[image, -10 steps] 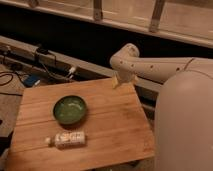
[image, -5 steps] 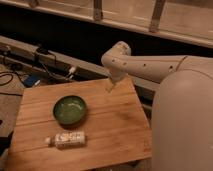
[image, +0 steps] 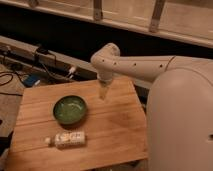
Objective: Place the bottle in the ceramic bowl
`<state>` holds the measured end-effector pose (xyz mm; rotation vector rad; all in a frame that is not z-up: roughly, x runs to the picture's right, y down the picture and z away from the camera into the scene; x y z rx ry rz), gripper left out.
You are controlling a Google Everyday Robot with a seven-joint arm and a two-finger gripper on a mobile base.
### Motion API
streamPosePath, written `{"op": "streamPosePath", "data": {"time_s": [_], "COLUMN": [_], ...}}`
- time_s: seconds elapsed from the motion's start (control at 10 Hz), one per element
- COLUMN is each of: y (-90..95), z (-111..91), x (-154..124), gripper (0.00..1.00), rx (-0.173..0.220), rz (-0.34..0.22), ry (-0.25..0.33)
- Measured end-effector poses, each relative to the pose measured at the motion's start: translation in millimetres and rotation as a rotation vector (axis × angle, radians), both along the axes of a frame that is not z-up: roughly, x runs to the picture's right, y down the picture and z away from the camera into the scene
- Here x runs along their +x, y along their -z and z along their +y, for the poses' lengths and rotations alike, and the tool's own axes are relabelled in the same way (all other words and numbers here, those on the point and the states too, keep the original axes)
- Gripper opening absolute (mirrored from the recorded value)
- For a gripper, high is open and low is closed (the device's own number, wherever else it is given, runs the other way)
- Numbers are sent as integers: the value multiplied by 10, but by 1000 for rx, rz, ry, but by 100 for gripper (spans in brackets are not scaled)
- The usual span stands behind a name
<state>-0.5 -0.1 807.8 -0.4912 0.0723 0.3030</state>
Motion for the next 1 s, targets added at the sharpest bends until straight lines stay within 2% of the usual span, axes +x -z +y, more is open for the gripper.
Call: {"op": "streamPosePath", "data": {"time_s": [0.2, 0.4, 0.5, 0.6, 0.8, 1.0], "y": [17, 24, 27, 67, 211, 400], "z": [40, 22, 42, 119, 363, 707], "x": [-57, -52, -112, -236, -328, -459], "gripper": [80, 80, 80, 80, 80, 80], "rx": [-10, -11, -17, -26, -45, -68], "rz": [-28, -8, -4, 0, 20, 31], "ry": [37, 47, 71, 106, 141, 166]}}
